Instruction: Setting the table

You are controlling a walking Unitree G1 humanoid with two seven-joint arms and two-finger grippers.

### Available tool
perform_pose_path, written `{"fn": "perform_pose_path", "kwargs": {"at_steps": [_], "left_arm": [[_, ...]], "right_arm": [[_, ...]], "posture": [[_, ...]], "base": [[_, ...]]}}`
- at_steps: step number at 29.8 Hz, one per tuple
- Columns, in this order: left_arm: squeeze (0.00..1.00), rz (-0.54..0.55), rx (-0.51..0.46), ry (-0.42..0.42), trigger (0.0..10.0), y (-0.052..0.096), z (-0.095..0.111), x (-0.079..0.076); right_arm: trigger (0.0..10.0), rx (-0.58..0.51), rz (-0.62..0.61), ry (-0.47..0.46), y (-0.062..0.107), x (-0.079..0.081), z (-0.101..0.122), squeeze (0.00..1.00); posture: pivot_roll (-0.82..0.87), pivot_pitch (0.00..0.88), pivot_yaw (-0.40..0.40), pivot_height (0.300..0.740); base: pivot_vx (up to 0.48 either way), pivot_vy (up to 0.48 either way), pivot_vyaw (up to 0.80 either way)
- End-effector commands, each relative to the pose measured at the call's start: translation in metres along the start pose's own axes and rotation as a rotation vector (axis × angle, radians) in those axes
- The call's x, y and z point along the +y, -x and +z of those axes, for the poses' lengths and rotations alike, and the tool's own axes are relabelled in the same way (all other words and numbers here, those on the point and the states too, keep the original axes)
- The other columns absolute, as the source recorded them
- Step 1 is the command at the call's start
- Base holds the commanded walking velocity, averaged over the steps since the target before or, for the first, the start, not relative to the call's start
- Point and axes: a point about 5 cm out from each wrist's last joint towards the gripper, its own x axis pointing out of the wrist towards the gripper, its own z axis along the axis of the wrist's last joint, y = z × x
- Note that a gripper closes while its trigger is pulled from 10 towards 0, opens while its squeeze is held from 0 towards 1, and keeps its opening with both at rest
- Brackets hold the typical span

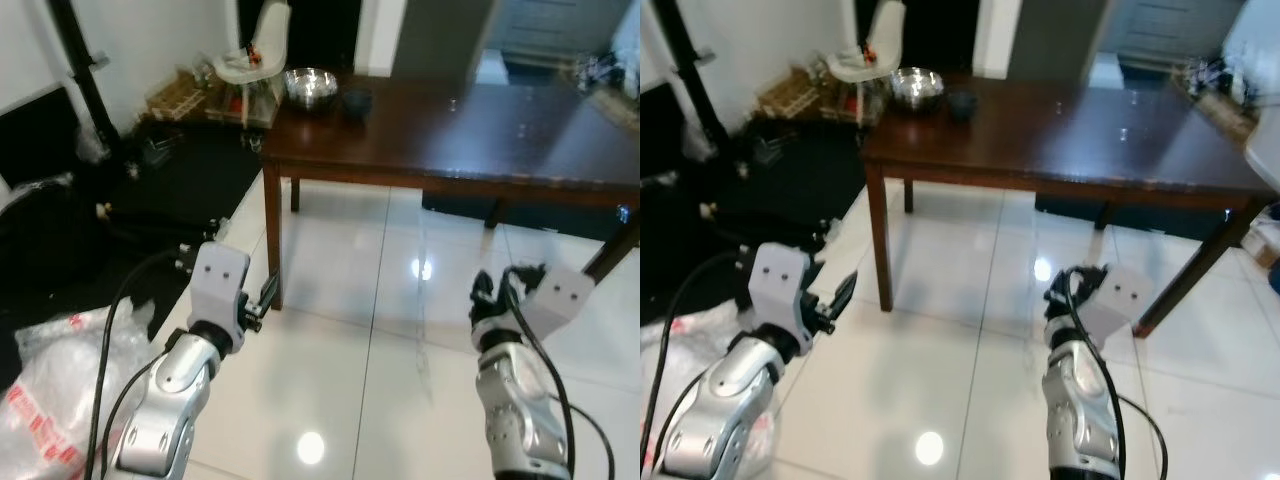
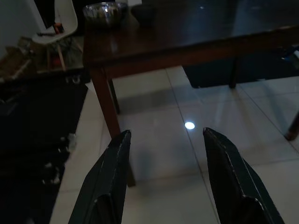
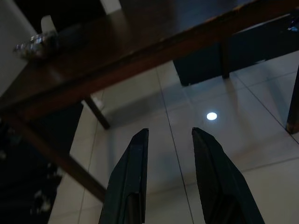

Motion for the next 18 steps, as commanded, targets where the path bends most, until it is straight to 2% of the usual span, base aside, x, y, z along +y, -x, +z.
{"fn": "perform_pose_path", "kwargs": {"at_steps": [1,11,18], "left_arm": [[0.0,-0.014,0.006,0.006,10.0,0.001,-0.001,-0.003],[0.0,-0.016,0.007,0.003,10.0,0.0,-0.001,-0.003],[0.0,0.009,0.01,-0.002,10.0,-0.001,-0.002,-0.001]], "right_arm": [[10.0,0.008,-0.024,0.002,0.002,-0.006,-0.002,0.0],[10.0,0.003,-0.002,0.025,0.002,-0.004,-0.001,0.0],[10.0,-0.007,0.086,0.102,0.003,0.007,0.001,0.0]], "posture": [[-0.01,0.0,0.104,0.74],[-0.01,0.0,0.107,0.74],[-0.01,0.0,0.109,0.74]], "base": [[0.48,0.0,-0.75],[0.48,0.0,-0.7],[0.48,0.0,0.0]]}}
